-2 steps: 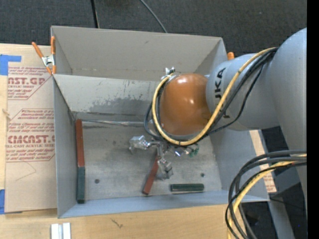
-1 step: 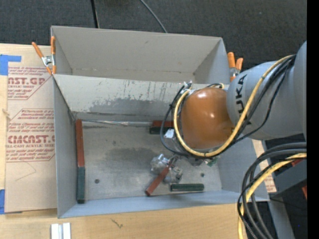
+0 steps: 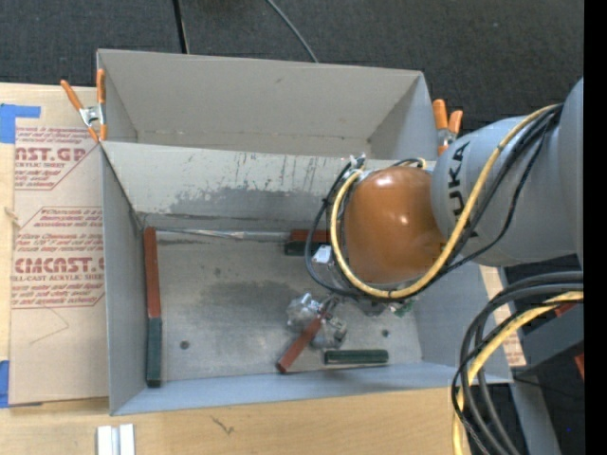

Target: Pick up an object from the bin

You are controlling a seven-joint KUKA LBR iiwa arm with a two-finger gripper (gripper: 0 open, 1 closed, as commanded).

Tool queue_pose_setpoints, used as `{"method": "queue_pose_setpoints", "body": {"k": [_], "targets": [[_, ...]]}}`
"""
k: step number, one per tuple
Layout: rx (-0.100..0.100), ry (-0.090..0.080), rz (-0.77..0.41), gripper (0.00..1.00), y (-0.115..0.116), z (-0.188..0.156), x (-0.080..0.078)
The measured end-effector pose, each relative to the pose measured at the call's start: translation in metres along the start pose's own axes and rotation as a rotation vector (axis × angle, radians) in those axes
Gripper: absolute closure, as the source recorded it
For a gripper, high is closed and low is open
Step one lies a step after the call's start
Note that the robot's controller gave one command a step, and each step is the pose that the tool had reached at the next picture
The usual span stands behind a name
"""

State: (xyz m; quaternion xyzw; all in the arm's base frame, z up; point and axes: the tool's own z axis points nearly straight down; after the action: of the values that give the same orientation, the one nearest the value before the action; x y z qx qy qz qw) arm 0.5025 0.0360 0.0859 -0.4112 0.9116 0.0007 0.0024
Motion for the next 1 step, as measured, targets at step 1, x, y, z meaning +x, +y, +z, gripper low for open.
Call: {"method": "queue_pose_setpoints", "body": {"k": [1], "targets": [[-0.003, 0.005, -0.006, 1.0, -0.0162, -0.0256, 0.0187]]}}
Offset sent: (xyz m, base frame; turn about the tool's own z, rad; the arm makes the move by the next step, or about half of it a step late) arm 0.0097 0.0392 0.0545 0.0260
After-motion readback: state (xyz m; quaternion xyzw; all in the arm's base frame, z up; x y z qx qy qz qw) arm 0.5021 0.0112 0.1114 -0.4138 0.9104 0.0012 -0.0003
